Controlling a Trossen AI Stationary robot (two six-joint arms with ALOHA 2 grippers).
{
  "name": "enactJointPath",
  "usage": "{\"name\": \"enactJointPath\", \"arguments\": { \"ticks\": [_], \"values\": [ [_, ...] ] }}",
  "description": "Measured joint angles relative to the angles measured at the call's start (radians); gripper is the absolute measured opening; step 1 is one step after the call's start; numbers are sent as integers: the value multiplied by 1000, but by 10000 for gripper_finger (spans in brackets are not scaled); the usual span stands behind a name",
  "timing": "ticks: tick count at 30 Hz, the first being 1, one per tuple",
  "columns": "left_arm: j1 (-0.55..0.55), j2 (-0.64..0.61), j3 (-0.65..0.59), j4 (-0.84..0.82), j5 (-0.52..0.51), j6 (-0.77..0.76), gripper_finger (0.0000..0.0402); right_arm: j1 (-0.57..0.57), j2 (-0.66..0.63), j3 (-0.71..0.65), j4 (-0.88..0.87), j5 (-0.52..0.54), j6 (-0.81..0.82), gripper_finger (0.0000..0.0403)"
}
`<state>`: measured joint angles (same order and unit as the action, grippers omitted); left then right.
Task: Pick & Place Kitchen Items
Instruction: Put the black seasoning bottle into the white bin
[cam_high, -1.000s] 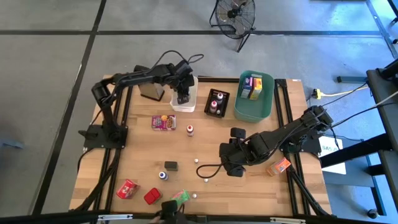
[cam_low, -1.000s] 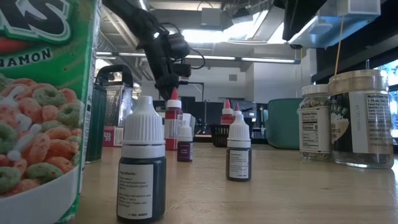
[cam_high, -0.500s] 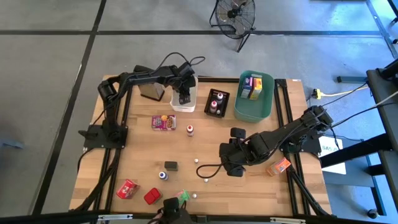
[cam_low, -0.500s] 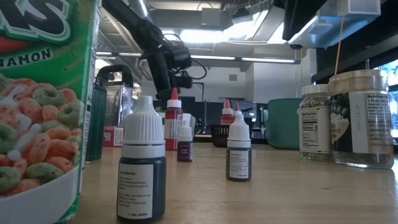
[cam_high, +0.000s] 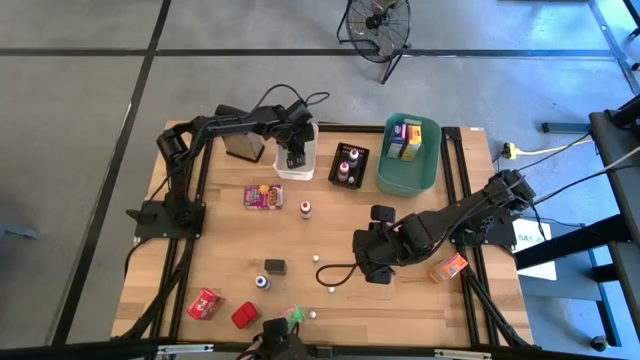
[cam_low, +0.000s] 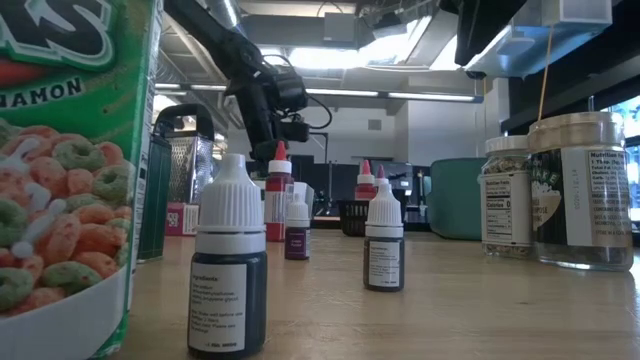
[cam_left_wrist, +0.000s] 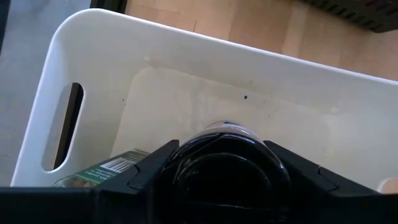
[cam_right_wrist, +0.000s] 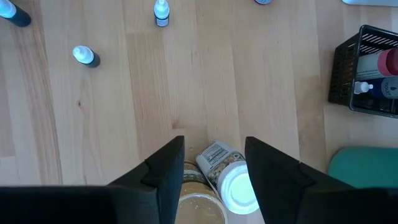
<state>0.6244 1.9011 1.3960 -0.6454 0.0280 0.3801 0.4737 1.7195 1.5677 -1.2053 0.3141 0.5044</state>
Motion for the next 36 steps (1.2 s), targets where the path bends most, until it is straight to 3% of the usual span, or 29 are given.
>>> {"name": "enactJointPath", "arguments": {
  "ticks": [8, 14, 36],
  "values": [
    [0, 0, 0, -5, 6, 0, 222, 0, 0, 0, 0, 0, 0, 172],
    [0, -1, 0, -11, 88, 0, 223, 0, 0, 0, 0, 0, 0, 172],
    [0, -1, 0, -10, 90, -30, 224, 0, 0, 0, 0, 0, 0, 171]
  ]
}}
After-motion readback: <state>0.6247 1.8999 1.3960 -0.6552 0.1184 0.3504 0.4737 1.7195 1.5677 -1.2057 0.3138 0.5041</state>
